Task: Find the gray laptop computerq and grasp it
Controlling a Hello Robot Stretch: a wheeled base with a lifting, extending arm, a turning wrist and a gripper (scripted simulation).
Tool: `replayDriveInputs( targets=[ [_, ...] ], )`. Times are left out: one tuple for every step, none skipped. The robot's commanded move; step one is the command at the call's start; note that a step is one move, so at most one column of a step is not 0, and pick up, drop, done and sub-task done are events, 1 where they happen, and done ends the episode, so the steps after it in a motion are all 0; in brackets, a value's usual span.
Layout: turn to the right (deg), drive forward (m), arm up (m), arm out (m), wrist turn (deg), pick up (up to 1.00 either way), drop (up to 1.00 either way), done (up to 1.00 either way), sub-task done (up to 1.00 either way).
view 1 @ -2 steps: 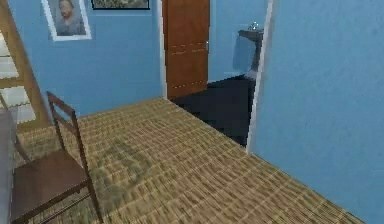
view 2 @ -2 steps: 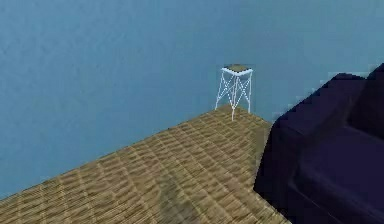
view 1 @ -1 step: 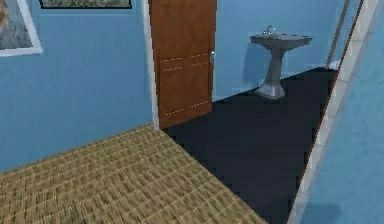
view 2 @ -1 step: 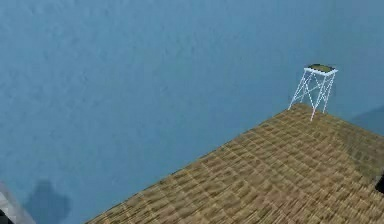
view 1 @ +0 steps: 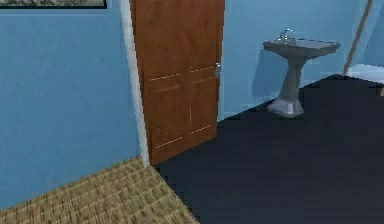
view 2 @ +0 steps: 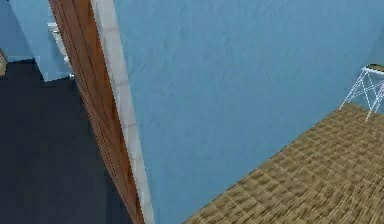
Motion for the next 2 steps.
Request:
replayDriveInputs(
  targets=[
    [-42.0,0.0,0.0,0.0,0.0,0.0,0.0,0.0,0.0],
    [0.0,0.05,0.0,0.0,0.0,0.0,0.0,0.0,0.0]
  ],
)
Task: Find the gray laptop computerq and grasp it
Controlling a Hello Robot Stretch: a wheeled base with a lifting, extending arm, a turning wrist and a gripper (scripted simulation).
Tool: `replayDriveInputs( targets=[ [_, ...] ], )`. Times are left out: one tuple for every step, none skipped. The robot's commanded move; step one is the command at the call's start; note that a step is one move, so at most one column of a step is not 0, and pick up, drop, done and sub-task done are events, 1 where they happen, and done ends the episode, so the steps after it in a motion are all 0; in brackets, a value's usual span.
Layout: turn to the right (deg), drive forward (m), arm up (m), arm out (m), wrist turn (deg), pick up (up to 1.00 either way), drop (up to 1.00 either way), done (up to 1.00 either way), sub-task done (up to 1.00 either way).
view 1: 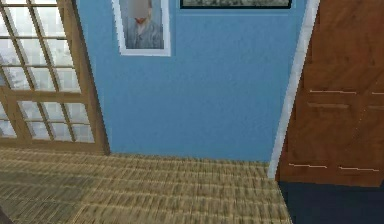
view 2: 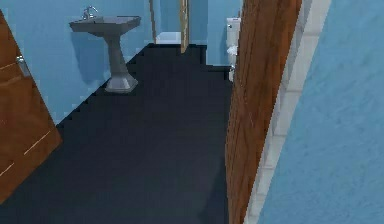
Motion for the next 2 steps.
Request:
replayDriveInputs(
  targets=[
    [45.0,0.0,0.0,0.0,0.0,0.0,0.0,0.0,0.0],
    [12.0,0.0,0.0,0.0,0.0,0.0,0.0,0.0,0.0]
  ],
)
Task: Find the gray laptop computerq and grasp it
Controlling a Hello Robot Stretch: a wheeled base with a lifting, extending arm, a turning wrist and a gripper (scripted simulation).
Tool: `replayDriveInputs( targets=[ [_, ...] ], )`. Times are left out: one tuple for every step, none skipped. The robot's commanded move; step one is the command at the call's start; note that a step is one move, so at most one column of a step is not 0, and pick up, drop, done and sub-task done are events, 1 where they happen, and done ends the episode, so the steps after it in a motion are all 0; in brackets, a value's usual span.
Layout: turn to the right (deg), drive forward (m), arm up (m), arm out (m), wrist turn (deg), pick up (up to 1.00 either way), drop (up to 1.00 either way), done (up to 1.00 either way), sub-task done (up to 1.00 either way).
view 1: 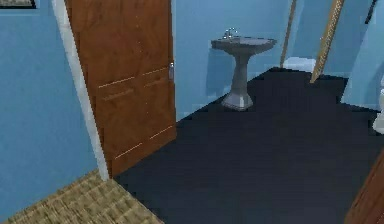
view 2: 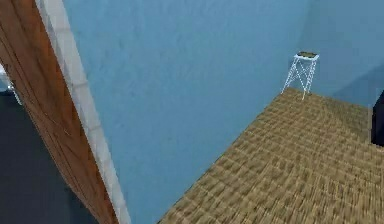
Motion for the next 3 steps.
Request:
replayDriveInputs(
  targets=[
    [0.0,0.45,0.0,0.0,0.0,0.0,0.0,0.0,0.0],
    [24.0,0.0,0.0,0.0,0.0,0.0,0.0,0.0,0.0],
    [0.0,1.0,0.0,0.0,0.0,0.0,0.0,0.0,0.0]
  ],
)
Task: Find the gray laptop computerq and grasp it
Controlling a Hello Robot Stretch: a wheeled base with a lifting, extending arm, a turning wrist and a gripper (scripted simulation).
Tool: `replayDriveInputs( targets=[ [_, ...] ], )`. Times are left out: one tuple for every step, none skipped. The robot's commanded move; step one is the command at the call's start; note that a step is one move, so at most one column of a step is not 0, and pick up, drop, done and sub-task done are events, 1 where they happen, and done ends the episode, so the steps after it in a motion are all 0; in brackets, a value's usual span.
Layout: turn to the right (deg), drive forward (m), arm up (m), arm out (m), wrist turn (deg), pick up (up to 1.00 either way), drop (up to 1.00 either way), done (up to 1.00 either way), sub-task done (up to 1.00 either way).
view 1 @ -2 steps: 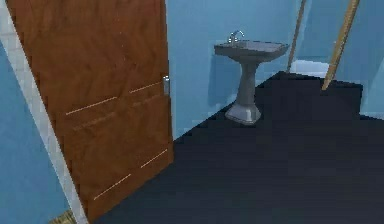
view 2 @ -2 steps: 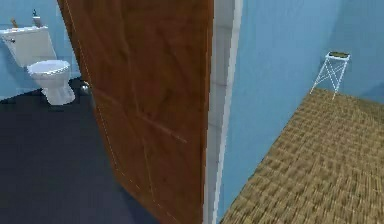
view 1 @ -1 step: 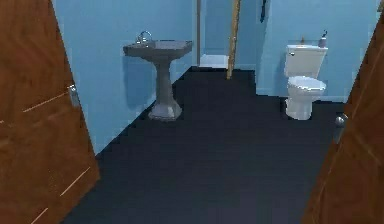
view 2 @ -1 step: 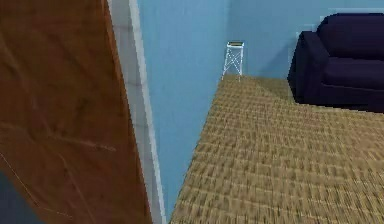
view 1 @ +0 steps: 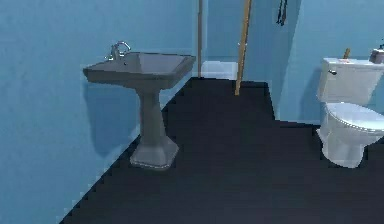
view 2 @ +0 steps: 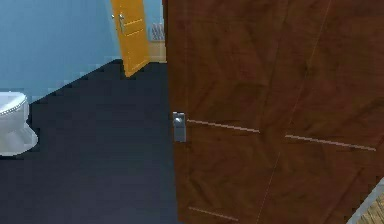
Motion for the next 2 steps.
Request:
replayDriveInputs(
  targets=[
    [6.0,0.0,0.0,0.0,0.0,0.0,0.0,0.0,0.0],
    [0.0,0.45,0.0,0.0,0.0,0.0,0.0,0.0,0.0]
  ],
)
